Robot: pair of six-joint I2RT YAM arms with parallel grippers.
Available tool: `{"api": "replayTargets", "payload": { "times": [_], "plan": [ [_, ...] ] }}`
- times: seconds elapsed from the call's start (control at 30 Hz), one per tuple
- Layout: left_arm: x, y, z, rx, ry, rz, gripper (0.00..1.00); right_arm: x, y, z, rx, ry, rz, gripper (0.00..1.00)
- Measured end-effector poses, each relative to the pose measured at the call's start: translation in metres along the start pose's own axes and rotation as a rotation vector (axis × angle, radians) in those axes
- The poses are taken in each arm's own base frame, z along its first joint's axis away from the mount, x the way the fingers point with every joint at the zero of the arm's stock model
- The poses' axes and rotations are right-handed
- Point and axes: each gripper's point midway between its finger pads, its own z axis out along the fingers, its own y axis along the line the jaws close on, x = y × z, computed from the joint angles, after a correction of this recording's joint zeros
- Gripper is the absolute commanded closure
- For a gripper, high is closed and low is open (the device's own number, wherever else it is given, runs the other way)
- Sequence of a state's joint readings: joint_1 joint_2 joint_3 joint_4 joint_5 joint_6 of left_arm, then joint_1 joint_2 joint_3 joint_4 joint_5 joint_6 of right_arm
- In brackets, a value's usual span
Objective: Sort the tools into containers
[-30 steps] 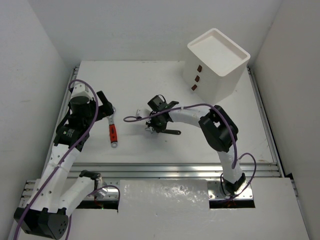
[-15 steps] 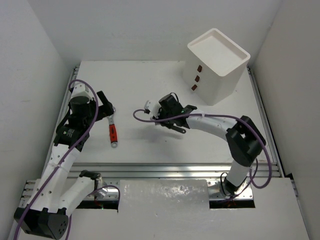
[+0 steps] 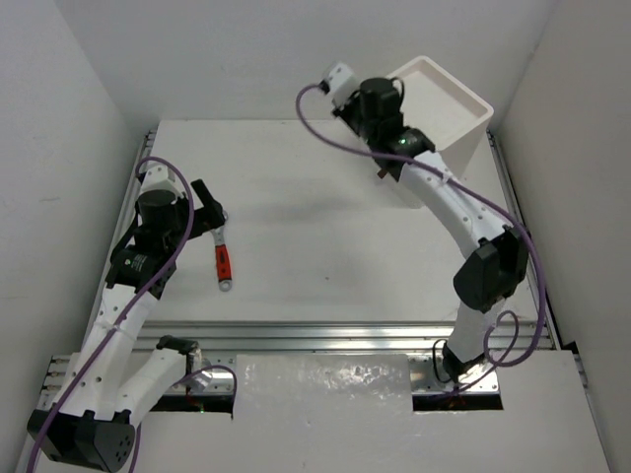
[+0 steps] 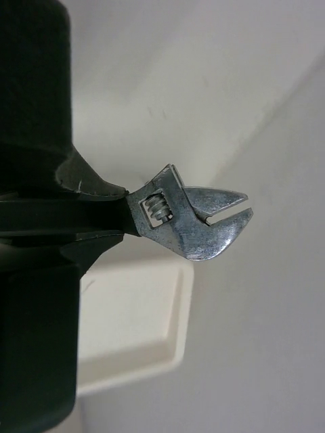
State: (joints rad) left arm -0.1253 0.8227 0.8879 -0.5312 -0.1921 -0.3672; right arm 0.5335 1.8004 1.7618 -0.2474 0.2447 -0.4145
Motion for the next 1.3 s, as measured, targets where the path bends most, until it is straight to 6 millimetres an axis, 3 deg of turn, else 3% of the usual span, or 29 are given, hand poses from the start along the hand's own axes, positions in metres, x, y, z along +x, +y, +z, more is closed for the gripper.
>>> {"api": "replayTargets", "payload": {
  "times": [0.07,0.17,0.27,0.47,0.67,0.8,0.87,1.03,1.07,1.3],
  "plan": [
    [0.0,-0.001,0.0,0.004,-0.001,-0.001,0.0,-0.002,-0.049,0.009,0.121,-0.007,0.01,1.0],
    [-0.001,-0.003,0.0,0.013,-0.001,-0.001,0.0,0.014,-0.106,0.018,0.262,0.024,0.025,1.0],
    [-0.001,-0.005,0.0,0.024,0.0,-0.002,0.0,0.028,-0.137,0.029,0.341,0.05,0.034,1.0],
    [0.0,-0.008,0.0,0.042,0.007,-0.002,0.0,0.05,-0.177,0.055,0.438,0.06,0.057,1.0],
    [0.001,-0.01,-0.001,0.052,0.012,-0.002,0.0,0.091,-0.195,0.07,0.481,0.103,0.095,1.0],
    [0.003,-0.01,0.0,0.057,0.018,-0.001,0.0,0.118,-0.203,0.079,0.495,0.129,0.11,0.94],
    [0.004,-0.011,0.0,0.061,0.019,-0.001,0.0,0.125,-0.207,0.08,0.502,0.13,0.12,0.87],
    [0.005,-0.011,0.001,0.064,0.024,0.0,0.0,0.135,-0.217,0.079,0.525,0.131,0.13,0.81],
    [0.005,-0.012,0.001,0.065,0.027,0.0,0.0,0.136,-0.218,0.079,0.528,0.128,0.133,0.75],
    [0.006,-0.013,0.002,0.068,0.033,0.001,0.0,0.155,-0.212,0.084,0.519,0.15,0.14,0.67]
  ]
}}
